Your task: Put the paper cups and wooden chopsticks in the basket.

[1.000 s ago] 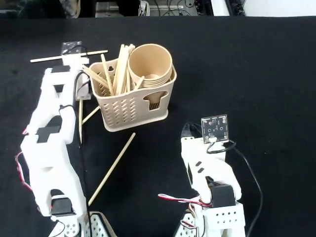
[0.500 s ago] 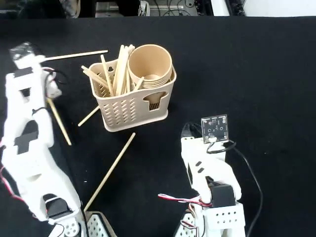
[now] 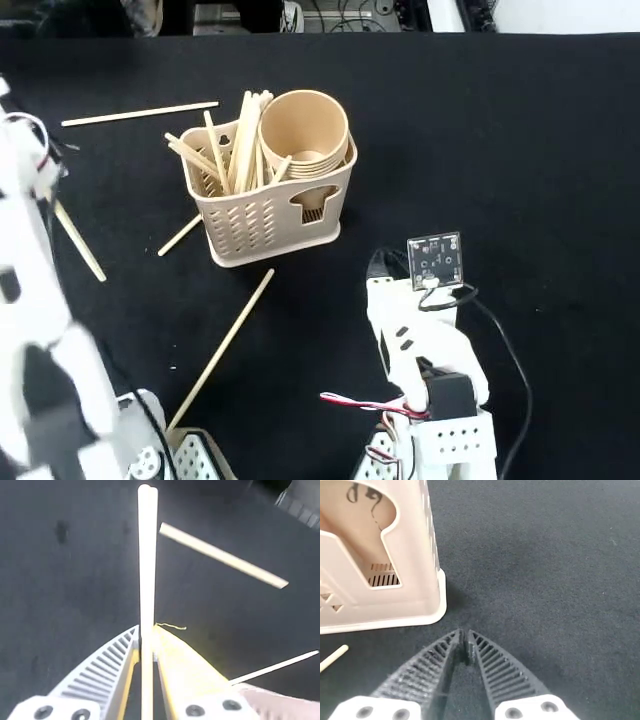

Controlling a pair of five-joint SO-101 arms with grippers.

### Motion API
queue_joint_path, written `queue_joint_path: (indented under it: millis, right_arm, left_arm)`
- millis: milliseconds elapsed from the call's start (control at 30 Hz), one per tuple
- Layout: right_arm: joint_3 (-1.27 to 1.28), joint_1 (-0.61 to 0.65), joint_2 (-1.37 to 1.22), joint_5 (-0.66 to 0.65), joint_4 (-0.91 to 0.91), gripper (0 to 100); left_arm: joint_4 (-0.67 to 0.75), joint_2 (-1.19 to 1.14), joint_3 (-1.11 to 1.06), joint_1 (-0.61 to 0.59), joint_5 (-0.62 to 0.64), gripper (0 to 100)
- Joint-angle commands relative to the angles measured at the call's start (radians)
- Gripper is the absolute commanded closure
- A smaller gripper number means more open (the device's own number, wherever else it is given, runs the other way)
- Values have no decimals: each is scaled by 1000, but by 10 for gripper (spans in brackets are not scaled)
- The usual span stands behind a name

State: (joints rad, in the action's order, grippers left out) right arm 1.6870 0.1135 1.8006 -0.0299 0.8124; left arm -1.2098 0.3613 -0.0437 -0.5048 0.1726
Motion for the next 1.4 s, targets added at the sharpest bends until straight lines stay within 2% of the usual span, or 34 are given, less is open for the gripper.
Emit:
queue_joint_path:
  millis: [0, 100, 233, 333, 400, 533, 633, 800, 900, 1100, 1367]
  right_arm:
    - [-4, -12, 88, 3, 3, 981]
    - [-4, -12, 88, 3, 3, 981]
    - [-4, -12, 88, 3, 3, 981]
    - [-4, -12, 88, 3, 3, 981]
    - [-4, -12, 88, 3, 3, 981]
    - [-4, -12, 88, 3, 3, 981]
    - [-4, -12, 88, 3, 3, 981]
    - [-4, -12, 88, 3, 3, 981]
    - [-4, -12, 88, 3, 3, 981]
    - [-4, -12, 88, 3, 3, 981]
    - [-4, -12, 88, 3, 3, 981]
  left_arm:
    - [118, 390, -150, 68, -6, 972]
    - [249, 617, -252, 165, -5, 971]
    - [519, 856, -417, 383, -12, 971]
    - [767, 895, -564, 498, -12, 971]
    - [872, 891, -648, 556, -11, 971]
    - [904, 835, -743, 619, -11, 971]
    - [936, 767, -762, 611, -5, 971]
    - [1088, 637, -771, 611, -3, 971]
    - [1094, 578, -771, 611, -3, 971]
    - [1175, 535, -648, 564, -11, 972]
    - [1132, 384, -532, 561, -51, 972]
